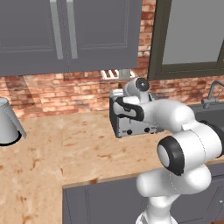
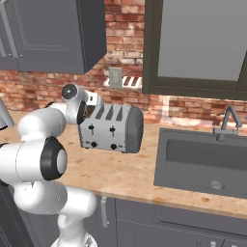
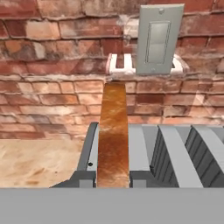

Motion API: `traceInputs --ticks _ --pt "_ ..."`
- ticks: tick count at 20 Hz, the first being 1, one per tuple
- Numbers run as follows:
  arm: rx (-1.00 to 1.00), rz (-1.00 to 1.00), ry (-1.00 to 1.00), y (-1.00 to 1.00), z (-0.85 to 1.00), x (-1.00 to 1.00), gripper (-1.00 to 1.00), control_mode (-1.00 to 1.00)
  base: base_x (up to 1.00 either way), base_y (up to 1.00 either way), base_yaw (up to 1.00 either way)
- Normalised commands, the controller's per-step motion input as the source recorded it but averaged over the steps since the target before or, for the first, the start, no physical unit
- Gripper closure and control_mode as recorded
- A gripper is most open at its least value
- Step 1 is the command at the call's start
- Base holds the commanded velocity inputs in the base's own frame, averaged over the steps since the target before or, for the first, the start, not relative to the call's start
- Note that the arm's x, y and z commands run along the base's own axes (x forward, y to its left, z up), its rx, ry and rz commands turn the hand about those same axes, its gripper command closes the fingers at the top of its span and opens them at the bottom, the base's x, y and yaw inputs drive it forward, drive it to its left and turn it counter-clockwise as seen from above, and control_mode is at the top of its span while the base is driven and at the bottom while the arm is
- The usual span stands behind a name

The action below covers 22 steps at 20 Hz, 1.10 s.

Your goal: Start the toaster. Once the lever pops up, take the bread to the plate on the dining counter.

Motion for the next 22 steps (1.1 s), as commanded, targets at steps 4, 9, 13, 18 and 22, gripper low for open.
traceInputs --ticks 4,9,13,18,22 --pt "0.00 0.00 -0.21 0.00 0.00 0.00 1.00 -1.00 0.00 0.00 0.00" --pt "0.00 0.00 -0.23 0.00 0.03 -0.06 1.00 -1.00 0.00 0.00 0.00" --pt "0.00 0.00 -0.21 0.00 0.24 -0.25 1.00 -1.00 0.00 0.00 0.00" --pt "0.00 0.00 -0.11 0.00 0.31 -0.31 1.00 -1.00 0.00 0.00 0.00" --pt "-0.01 0.00 0.00 0.00 0.52 -0.39 1.00 -1.00 0.00 0.00 0.00"
